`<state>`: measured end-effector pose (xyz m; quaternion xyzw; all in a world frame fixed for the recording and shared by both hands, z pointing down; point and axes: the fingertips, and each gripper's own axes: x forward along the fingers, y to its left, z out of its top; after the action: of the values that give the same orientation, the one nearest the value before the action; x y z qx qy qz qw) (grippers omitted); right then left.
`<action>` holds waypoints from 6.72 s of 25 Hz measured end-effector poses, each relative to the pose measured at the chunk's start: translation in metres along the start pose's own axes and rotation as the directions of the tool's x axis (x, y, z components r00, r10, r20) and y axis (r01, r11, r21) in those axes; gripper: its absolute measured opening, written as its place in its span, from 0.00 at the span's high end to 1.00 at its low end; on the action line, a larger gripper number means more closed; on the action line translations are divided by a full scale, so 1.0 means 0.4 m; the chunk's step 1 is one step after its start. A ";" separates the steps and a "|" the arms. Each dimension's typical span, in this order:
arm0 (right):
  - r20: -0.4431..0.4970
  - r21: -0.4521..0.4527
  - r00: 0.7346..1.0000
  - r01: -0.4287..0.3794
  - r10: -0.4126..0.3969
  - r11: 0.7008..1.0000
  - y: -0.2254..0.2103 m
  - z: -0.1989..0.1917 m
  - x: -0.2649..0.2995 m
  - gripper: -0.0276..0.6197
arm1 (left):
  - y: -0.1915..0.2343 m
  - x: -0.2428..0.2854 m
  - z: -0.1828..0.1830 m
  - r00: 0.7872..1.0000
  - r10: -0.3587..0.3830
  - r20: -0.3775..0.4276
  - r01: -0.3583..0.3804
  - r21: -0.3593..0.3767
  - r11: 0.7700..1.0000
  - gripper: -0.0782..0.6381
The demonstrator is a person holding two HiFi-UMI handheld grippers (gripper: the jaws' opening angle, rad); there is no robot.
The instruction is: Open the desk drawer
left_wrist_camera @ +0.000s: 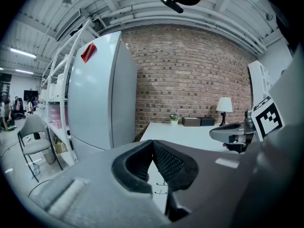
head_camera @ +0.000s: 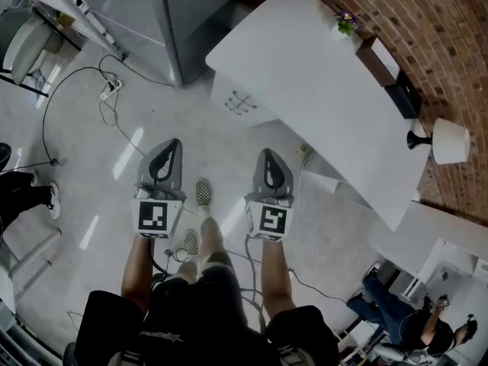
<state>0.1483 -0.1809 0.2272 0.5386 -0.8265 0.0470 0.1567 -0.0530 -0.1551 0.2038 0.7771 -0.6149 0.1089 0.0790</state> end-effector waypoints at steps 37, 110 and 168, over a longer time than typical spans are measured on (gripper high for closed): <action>-0.237 -0.259 0.968 -0.145 0.082 0.955 0.070 -0.829 0.519 0.70 | 0.033 0.392 -0.865 0.986 -0.057 -0.156 0.056 -0.011 0.998 0.88; -0.429 -0.803 0.888 -0.289 -0.168 0.522 0.007 -1.176 0.901 0.93 | 0.029 0.496 -1.252 0.972 -0.073 -0.223 0.050 -0.109 0.993 0.88; -0.468 -0.789 0.875 -0.350 -0.126 0.505 0.312 -1.246 0.589 0.93 | 0.082 0.164 -1.200 0.978 -0.013 -0.209 0.008 -0.024 1.000 0.88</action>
<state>0.0517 -0.2125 0.7831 0.3048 -0.7102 -0.2279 0.5923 -0.1051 -0.1012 0.6836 0.7637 -0.6001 0.1826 0.1526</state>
